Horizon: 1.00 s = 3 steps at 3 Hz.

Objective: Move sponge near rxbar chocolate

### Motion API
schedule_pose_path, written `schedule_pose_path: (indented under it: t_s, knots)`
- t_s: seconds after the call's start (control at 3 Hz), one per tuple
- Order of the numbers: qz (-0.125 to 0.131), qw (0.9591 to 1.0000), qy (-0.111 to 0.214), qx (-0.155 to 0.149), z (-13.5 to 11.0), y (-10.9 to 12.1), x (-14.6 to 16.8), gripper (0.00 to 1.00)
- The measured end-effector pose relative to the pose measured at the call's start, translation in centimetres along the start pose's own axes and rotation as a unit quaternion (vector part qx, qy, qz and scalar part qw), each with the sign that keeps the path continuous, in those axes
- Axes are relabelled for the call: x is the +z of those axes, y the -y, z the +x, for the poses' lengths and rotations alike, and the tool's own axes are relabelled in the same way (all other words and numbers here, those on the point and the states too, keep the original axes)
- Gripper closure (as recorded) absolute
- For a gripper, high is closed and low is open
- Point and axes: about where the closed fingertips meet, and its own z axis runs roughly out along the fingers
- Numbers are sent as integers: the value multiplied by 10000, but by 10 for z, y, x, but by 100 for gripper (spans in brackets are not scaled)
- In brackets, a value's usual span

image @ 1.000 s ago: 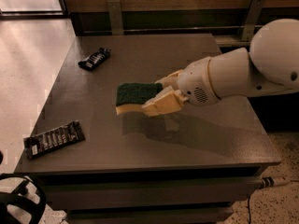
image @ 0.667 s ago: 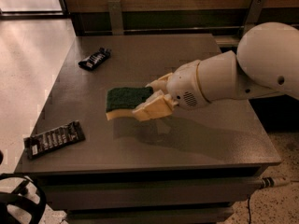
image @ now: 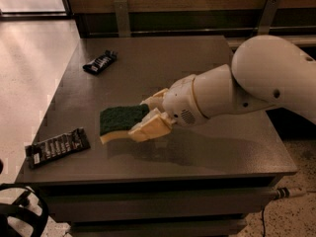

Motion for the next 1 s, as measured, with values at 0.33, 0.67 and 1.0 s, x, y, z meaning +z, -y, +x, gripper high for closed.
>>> schedule_pose_path:
  t_s: [0.33, 0.67, 1.0]
  knots:
    - [6, 10000, -4, -13, -2, -1, 0, 82]
    - [-4, 10000, -12, -34, -3, -2, 1, 58]
    - [-12, 10000, -19, -53, -4, -4, 2, 35]
